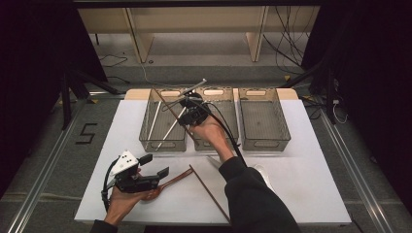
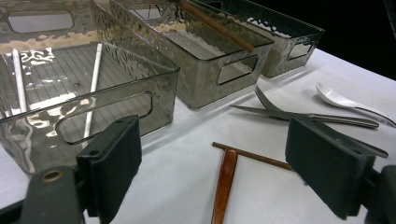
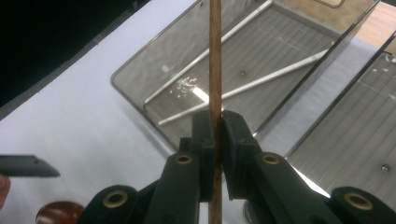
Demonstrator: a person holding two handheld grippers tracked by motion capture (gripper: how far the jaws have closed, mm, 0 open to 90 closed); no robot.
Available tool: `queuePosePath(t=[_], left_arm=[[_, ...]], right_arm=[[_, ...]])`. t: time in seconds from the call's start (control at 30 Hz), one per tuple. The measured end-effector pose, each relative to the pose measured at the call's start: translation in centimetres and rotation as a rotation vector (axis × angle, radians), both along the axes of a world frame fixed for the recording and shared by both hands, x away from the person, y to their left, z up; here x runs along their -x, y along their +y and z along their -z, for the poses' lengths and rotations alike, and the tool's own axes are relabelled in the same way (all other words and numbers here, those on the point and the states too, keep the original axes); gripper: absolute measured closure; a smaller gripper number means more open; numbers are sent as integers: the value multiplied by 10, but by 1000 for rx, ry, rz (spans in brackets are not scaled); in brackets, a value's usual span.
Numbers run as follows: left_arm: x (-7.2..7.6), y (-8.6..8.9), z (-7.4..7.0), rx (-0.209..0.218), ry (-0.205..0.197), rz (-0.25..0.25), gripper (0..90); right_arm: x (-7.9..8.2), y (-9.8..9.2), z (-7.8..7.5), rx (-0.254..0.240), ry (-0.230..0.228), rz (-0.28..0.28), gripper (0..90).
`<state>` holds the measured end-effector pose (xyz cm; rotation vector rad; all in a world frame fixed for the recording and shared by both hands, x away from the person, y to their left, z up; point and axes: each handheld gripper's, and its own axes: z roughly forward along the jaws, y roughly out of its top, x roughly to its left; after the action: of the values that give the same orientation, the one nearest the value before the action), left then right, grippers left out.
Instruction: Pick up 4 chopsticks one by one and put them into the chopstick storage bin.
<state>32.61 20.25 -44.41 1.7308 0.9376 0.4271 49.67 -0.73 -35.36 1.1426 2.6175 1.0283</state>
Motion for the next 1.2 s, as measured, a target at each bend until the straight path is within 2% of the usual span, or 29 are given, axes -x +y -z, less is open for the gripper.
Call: queuePosePath(t=[0.53, 0.77, 0.87, 1.2], left_arm=[[0, 0, 0, -3, -2, 3, 181], [1, 0, -1, -7, -4, 8, 181], [1, -1, -1, -4, -2, 7, 182], [1, -1, -1, -3, -1, 7, 182]], right_arm=[[-28, 27, 4, -13, 22, 60, 848], [-34, 34, 5, -28, 25, 83, 848], [-37, 34, 7, -54, 37, 96, 848], [-41, 39, 13, -61, 26, 127, 847]])
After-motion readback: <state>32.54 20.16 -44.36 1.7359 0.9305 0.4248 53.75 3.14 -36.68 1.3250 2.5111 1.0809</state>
